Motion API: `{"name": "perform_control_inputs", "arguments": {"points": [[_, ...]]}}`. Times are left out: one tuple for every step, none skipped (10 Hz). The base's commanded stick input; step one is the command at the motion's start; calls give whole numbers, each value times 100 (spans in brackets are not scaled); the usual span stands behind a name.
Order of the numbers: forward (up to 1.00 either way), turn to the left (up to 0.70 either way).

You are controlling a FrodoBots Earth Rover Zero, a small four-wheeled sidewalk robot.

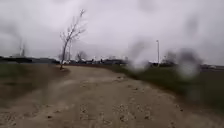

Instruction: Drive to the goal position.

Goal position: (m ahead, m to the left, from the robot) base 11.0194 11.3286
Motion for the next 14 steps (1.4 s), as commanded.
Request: {"name": "perform_control_inputs", "arguments": {"points": [[100, 25], [100, 36], [100, 40], [100, 40], [100, 27], [100, 8], [100, 0], [100, 0], [100, 0], [100, 0], [100, 0], [100, 0], [100, 0], [100, 0]]}}
